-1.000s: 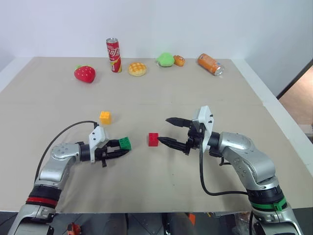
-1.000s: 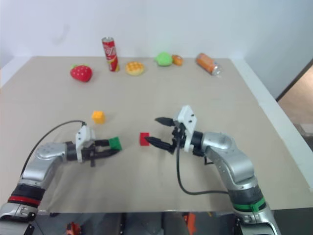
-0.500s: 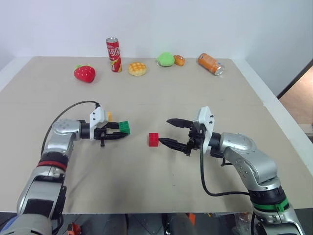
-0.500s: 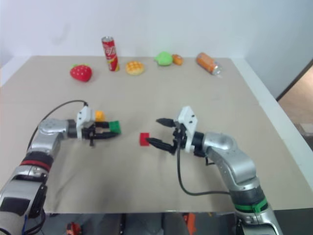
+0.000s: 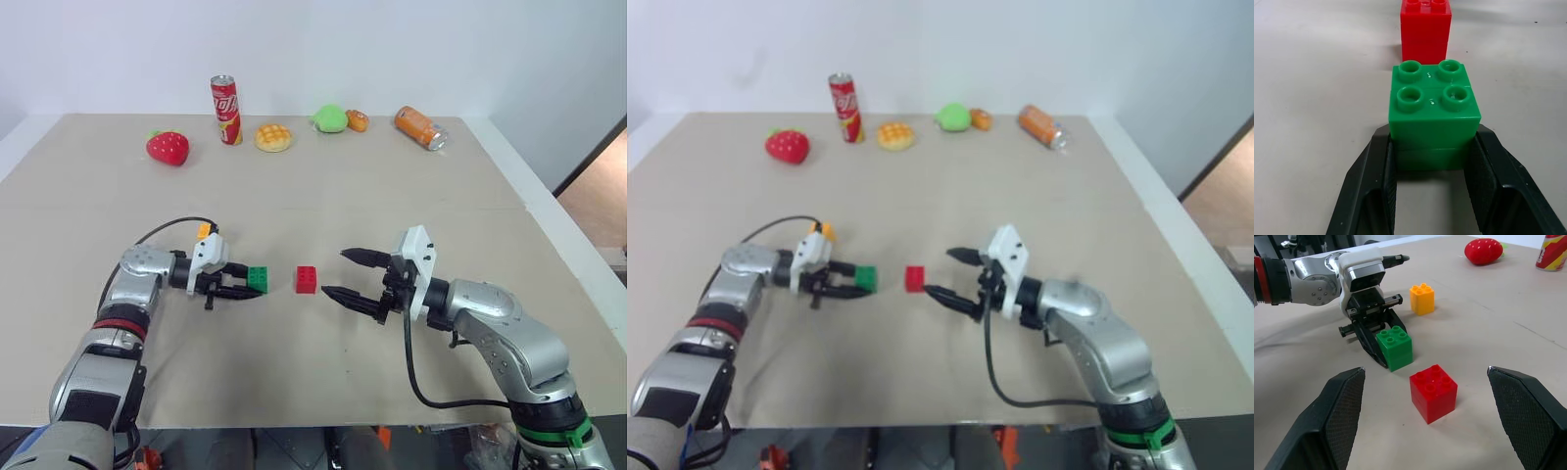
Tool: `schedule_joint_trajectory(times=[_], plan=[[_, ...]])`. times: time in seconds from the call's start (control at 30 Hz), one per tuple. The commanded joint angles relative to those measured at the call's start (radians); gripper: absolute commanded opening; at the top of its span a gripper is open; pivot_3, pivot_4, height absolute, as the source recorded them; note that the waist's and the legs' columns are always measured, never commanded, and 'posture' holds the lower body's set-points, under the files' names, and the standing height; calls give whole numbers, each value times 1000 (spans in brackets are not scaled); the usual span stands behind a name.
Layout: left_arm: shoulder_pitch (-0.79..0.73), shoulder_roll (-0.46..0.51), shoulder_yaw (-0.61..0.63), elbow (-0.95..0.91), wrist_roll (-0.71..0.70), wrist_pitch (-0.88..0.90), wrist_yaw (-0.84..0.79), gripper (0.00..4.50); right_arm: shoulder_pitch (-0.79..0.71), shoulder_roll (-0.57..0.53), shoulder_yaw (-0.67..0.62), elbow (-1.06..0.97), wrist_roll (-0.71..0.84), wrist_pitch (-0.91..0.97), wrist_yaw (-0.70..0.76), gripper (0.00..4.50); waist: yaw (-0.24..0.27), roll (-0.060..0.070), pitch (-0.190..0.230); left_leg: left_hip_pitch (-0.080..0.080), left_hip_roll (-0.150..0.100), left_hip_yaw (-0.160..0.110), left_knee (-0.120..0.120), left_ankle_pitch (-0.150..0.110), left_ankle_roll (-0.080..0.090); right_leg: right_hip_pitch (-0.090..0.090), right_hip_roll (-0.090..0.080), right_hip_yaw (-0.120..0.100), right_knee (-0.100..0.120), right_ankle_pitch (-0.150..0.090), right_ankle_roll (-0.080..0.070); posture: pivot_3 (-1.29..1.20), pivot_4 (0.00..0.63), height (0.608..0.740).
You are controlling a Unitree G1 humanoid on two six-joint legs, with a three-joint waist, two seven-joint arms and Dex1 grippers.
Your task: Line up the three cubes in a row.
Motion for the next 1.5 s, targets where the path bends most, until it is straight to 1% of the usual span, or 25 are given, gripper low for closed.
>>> schedule_joint_trajectory(times=[0.03,0.2,0.5,0.57,0.6,0.7,0.77,0.8,0.97,1.27,1.5], plan=[[15,38,9,28,11,-33,-30,1320,-5,-15,-35,-50,24,-3,1,4140,0,0,0,0,0,0,0,0,0,0,0,0,0,0,0,0,150,740],[-18,19,10,94,31,-56,11,1320,-10,-30,-40,-51,32,5,4,4140,0,0,0,1,0,0,0,0,0,1,0,0,0,0,0,0,150,740],[-57,-21,13,163,52,-97,62,1320,-1,-48,-53,-71,49,24,-5,4140,5,0,0,3,0,0,2,1,1,4,0,0,0,3,-2,0,150,740],[-61,-24,14,170,56,-95,75,2350,2,-50,-56,-74,52,26,-7,4140,5,0,0,3,0,0,2,1,1,5,0,0,0,3,-2,0,150,740],[-62,-25,17,172,57,-96,81,2608,2,-50,-55,-75,52,27,-8,4140,4,0,0,3,0,0,2,1,1,5,0,0,0,3,-2,0,150,740],[-63,-30,25,176,59,-89,94,3682,-2,-47,-51,-72,52,28,-10,4140,4,0,0,3,0,0,2,1,1,4,0,0,0,3,-2,0,150,740],[-61,-32,35,171,55,-103,105,4272,-11,-43,-47,-65,53,27,-8,4140,4,0,0,2,0,0,2,1,1,4,0,0,0,3,-1,0,150,740],[-59,-32,41,167,53,-117,114,4428,-15,-42,-46,-63,53,27,-7,4140,4,0,0,2,0,0,2,1,1,4,0,0,0,2,-1,0,150,740],[-39,-3,57,150,47,-146,108,4428,-43,-36,-33,-41,53,20,5,4140,4,0,0,1,0,0,2,1,1,3,0,0,0,1,0,0,150,740],[-1,24,68,89,22,-105,58,4428,-75,-23,-25,-10,48,9,19,4140,-1,0,0,1,0,0,1,1,1,3,0,0,0,2,-1,0,150,740],[60,57,79,-28,-21,-43,32,4428,-86,-14,-23,0,42,1,26,4140,-2,0,0,1,0,0,-1,1,1,2,0,0,0,1,0,0,150,740]])
